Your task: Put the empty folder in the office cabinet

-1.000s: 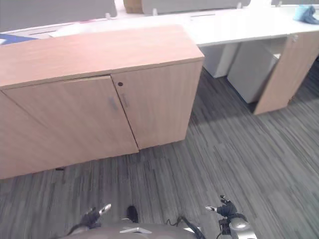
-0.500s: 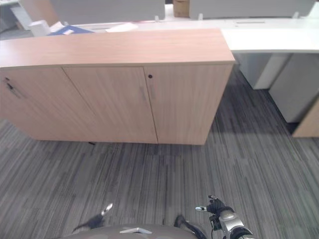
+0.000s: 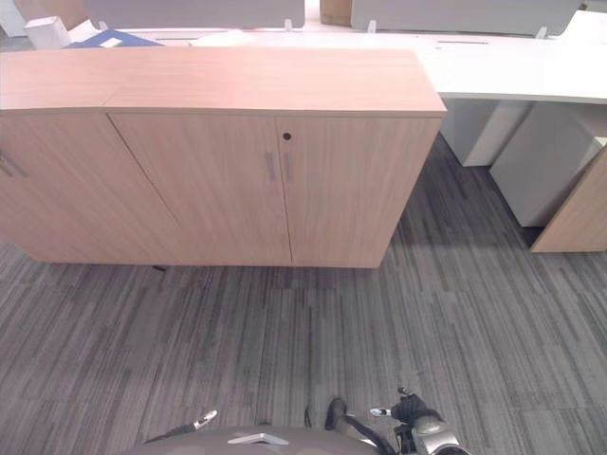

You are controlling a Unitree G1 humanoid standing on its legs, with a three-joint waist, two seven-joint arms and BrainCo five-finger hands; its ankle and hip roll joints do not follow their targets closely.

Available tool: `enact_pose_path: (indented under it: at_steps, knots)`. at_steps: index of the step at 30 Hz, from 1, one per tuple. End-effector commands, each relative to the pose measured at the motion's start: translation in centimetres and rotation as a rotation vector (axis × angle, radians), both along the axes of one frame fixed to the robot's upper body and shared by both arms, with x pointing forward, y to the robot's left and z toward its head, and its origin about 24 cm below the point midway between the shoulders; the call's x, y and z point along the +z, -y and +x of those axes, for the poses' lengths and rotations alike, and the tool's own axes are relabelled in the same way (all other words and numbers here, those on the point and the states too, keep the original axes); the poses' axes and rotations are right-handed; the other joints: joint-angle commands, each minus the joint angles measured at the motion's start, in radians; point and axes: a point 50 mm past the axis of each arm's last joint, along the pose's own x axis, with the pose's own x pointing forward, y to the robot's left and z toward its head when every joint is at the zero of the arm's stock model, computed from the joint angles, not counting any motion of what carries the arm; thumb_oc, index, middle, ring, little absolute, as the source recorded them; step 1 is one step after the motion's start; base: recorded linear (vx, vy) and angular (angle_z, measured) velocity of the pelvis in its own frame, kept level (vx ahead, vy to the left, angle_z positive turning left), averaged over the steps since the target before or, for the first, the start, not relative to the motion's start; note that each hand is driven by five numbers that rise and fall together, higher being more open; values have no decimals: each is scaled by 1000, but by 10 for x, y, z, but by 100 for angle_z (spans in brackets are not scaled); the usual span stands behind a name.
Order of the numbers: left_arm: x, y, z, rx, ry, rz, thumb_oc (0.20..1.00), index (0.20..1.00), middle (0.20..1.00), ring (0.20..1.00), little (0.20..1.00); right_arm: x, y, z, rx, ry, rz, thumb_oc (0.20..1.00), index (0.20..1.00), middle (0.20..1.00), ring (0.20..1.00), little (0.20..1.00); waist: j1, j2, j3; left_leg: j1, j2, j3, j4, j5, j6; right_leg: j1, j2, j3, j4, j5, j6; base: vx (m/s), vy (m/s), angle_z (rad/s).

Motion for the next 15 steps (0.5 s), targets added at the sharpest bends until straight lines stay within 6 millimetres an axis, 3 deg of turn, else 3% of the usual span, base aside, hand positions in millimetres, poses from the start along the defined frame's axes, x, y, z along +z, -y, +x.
enact_pose_path:
  at_steps: [1, 15]
  knots:
    - [2, -8, 14, 25, 14, 20, 1000, 1000, 1000, 1000, 1000, 7, 1, 25, -4, 65, -3, 1000, 1000, 1000, 1000, 1000, 3, -12, 13, -10, -29, -6, -8, -17, 13, 63, -39, 38, -2, -27, 91, 35, 15, -1]
    - [1, -6, 9, 38, 13, 10, 1000, 1000, 1000, 1000, 1000, 6, 3, 21, -12, 60, -4, 1000, 1000, 1000, 1000, 1000, 11, -14, 16, -7, -33, -14, -8, -19, 17, 74, -35, 43, -5, -30, 88, 5, 2, 0]
